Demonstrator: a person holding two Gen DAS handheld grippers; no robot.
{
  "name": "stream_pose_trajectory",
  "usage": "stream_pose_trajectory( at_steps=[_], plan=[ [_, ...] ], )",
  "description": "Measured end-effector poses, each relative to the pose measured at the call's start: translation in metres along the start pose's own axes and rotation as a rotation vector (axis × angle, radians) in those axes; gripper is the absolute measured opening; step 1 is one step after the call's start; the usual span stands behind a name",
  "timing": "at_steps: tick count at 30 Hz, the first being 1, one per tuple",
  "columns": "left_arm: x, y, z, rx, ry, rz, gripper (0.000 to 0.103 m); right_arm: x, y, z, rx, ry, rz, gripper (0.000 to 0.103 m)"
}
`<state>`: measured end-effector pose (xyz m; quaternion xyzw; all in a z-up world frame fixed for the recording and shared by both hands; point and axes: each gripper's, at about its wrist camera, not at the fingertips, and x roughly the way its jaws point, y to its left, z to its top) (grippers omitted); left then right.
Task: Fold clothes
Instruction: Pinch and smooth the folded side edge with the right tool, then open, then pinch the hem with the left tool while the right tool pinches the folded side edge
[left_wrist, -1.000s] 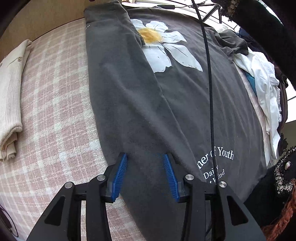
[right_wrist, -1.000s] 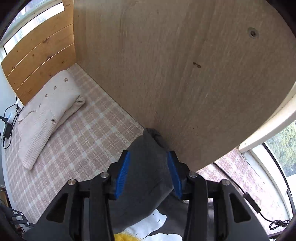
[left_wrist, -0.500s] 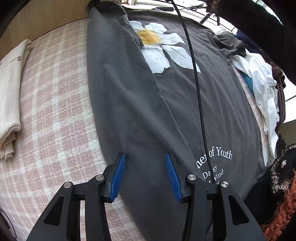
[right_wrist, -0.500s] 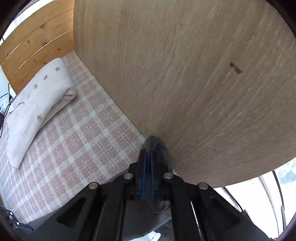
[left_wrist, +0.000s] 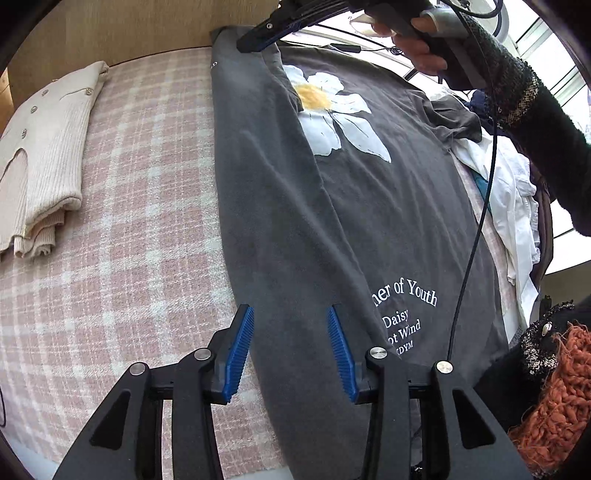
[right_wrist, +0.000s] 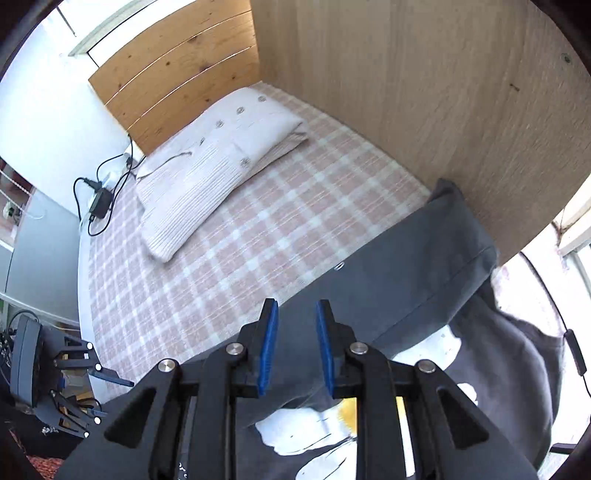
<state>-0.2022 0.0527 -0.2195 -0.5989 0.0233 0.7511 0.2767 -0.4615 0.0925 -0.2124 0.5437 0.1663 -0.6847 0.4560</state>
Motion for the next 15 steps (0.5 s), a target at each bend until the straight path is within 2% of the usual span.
stream_pose_trajectory(
  at_steps=[2, 4, 6, 8, 10, 11, 12, 15],
  plan=[
    [0.004, -0.005, -0.010, -0.001, 0.026, -0.003, 0.039, 0.024, 0.019, -0.022, -0.017, 0.054, 0.011, 0.021],
    [0.001, -0.010, -0.032, -0.001, 0.072, 0.009, 0.039, 0.048, 0.031, -0.036, -0.035, 0.108, -0.023, 0.021],
    [0.004, -0.010, -0.056, -0.018, 0.115, 0.049, 0.039, 0.052, 0.037, -0.041, -0.089, 0.109, -0.123, 0.015],
    [-0.004, -0.010, -0.082, -0.033, 0.135, 0.092, 0.039, 0.036, 0.032, -0.042, -0.053, 0.075, -0.138, 0.017],
    [-0.022, -0.004, -0.108, -0.111, 0.127, 0.119, 0.039, 0.015, 0.024, -0.043, 0.008, 0.035, -0.127, 0.019],
    [-0.032, -0.004, -0.117, -0.153, 0.110, 0.122, 0.039, 0.004, 0.020, -0.044, 0.039, 0.015, -0.122, 0.026],
    [-0.041, -0.009, -0.121, -0.170, 0.081, 0.124, 0.039, -0.002, 0.015, -0.045, 0.071, -0.002, -0.114, 0.040],
    [-0.054, -0.040, -0.117, -0.161, -0.006, 0.122, 0.041, 0.000, -0.007, -0.047, 0.151, -0.019, -0.140, 0.044]
  ],
)
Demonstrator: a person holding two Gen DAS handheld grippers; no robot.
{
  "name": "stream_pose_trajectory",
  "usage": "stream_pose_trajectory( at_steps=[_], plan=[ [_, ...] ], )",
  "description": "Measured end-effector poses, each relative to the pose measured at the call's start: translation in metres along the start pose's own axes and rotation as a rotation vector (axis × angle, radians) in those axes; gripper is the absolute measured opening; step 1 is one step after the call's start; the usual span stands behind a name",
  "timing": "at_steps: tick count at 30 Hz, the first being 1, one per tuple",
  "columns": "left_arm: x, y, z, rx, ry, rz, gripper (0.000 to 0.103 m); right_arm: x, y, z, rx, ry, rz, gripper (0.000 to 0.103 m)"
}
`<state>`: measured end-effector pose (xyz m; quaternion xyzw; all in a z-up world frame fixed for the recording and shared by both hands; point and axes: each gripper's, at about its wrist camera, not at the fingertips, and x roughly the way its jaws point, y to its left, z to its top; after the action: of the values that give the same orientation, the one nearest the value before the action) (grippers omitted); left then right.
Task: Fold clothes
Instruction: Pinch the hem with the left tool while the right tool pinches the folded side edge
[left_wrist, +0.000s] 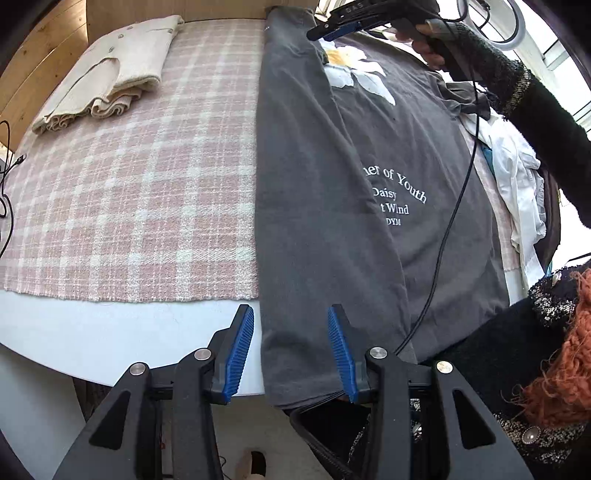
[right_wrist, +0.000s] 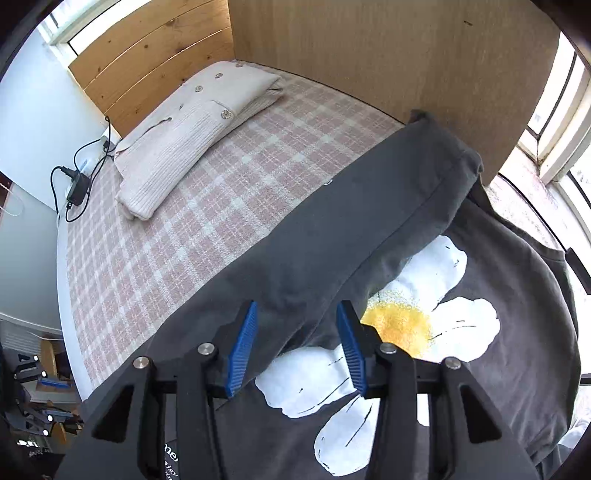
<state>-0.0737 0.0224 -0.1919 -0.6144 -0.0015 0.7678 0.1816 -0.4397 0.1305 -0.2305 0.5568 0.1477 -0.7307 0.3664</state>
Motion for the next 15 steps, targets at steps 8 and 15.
stream_pose_trajectory(
  at_steps=[8, 15],
  plan=[
    [0.063, -0.068, 0.023, 0.105, 0.037, -0.032, 0.043, 0.030, -0.045, 0.013, 0.237, 0.012, 0.111, 0.044],
    [0.067, -0.069, 0.025, 0.147, 0.047, 0.015, 0.036, 0.037, -0.037, 0.010, 0.202, 0.044, 0.129, 0.028]
  ],
)
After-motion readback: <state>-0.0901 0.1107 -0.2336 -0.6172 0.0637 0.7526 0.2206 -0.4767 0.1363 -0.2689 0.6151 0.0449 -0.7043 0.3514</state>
